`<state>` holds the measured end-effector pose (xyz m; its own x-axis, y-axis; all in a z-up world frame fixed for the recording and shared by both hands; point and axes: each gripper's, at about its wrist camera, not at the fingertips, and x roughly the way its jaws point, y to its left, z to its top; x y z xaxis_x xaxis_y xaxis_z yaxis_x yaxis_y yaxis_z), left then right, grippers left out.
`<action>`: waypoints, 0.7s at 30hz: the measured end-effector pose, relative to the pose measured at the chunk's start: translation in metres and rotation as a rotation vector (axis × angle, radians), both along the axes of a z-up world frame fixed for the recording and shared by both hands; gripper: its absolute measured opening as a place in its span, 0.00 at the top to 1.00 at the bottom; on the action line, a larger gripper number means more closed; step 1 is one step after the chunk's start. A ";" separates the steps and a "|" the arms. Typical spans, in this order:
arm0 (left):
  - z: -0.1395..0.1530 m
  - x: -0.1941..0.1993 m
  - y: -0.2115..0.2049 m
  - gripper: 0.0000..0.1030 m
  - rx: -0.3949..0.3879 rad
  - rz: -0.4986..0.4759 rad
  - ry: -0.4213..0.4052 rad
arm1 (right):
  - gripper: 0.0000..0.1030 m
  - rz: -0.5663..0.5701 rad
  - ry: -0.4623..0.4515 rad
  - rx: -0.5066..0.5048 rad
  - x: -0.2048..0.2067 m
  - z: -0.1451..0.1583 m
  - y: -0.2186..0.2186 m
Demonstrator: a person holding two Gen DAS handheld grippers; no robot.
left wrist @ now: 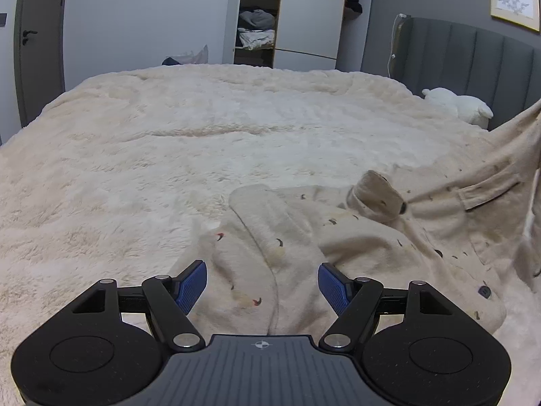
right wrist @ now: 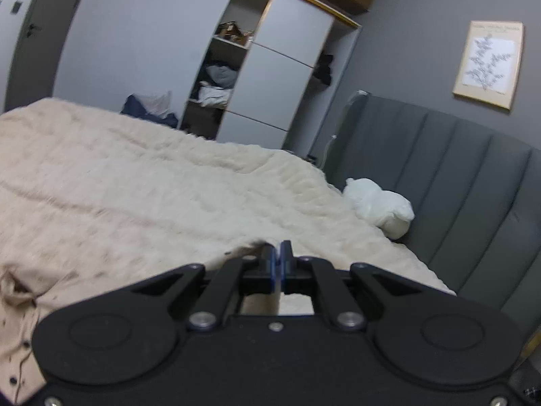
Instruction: Fold clothes
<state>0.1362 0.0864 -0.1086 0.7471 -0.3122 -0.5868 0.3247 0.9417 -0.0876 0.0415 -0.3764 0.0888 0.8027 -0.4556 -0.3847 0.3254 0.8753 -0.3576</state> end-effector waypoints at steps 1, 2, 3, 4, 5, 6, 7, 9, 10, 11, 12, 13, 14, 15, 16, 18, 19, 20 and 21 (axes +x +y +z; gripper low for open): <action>0.000 0.000 -0.001 0.34 0.003 -0.004 0.000 | 0.98 -0.009 0.033 0.002 0.006 -0.008 -0.007; 0.000 0.001 -0.003 0.34 0.005 -0.008 -0.001 | 0.94 -0.017 0.081 0.001 0.012 -0.022 -0.015; 0.000 0.001 -0.004 0.34 0.008 -0.012 -0.001 | 0.92 -0.026 0.130 -0.001 0.018 -0.036 -0.022; 0.000 0.000 -0.005 0.34 0.011 -0.016 -0.002 | 0.92 -0.043 0.164 0.003 0.021 -0.049 -0.029; 0.000 0.000 -0.007 0.34 0.013 -0.019 -0.003 | 0.89 -0.061 0.197 0.008 0.022 -0.062 -0.035; 0.000 -0.001 -0.007 0.34 0.016 -0.022 -0.003 | 0.81 -0.071 0.222 0.027 0.023 -0.073 -0.040; -0.001 0.000 -0.007 0.34 0.019 -0.023 -0.002 | 0.77 -0.082 0.247 0.047 0.023 -0.085 -0.044; -0.002 0.001 -0.007 0.34 0.023 -0.023 0.003 | 0.67 -0.082 0.289 0.100 0.010 -0.114 -0.054; -0.003 0.001 -0.007 0.34 0.024 -0.023 0.005 | 0.66 -0.079 0.299 0.105 0.007 -0.119 -0.054; -0.004 0.002 -0.008 0.34 0.024 -0.023 0.008 | 0.63 -0.069 0.326 0.115 0.000 -0.132 -0.055; -0.004 0.002 -0.008 0.34 0.024 -0.023 0.011 | 0.54 -0.058 0.354 0.125 -0.008 -0.145 -0.057; -0.005 0.003 -0.009 0.34 0.024 -0.025 0.014 | 0.50 -0.054 0.368 0.128 -0.011 -0.151 -0.056; -0.006 0.003 -0.011 0.34 0.026 -0.028 0.015 | 0.45 -0.063 0.380 0.155 -0.019 -0.163 -0.060; -0.007 0.003 -0.014 0.34 0.031 -0.033 0.016 | 0.44 -0.071 0.393 0.184 -0.027 -0.175 -0.064; -0.008 0.003 -0.016 0.34 0.036 -0.039 0.017 | 0.44 -0.088 0.394 0.217 -0.033 -0.181 -0.069; -0.010 0.002 -0.022 0.34 0.051 -0.047 0.015 | 0.43 -0.130 0.381 0.290 -0.044 -0.193 -0.084; -0.011 0.002 -0.026 0.34 0.067 -0.046 0.001 | 0.43 -0.139 0.376 0.305 -0.046 -0.196 -0.088; -0.011 0.001 -0.029 0.34 0.083 -0.045 -0.012 | 0.43 -0.170 0.358 0.350 -0.049 -0.202 -0.099; -0.012 -0.001 -0.033 0.34 0.101 -0.046 -0.029 | 0.43 -0.186 0.341 0.376 -0.052 -0.204 -0.104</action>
<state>0.1357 0.0533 -0.1201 0.7505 -0.2874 -0.5952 0.3690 0.9293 0.0166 -0.0105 -0.4805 -0.1155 0.5226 -0.3586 -0.7735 0.4073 0.9020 -0.1430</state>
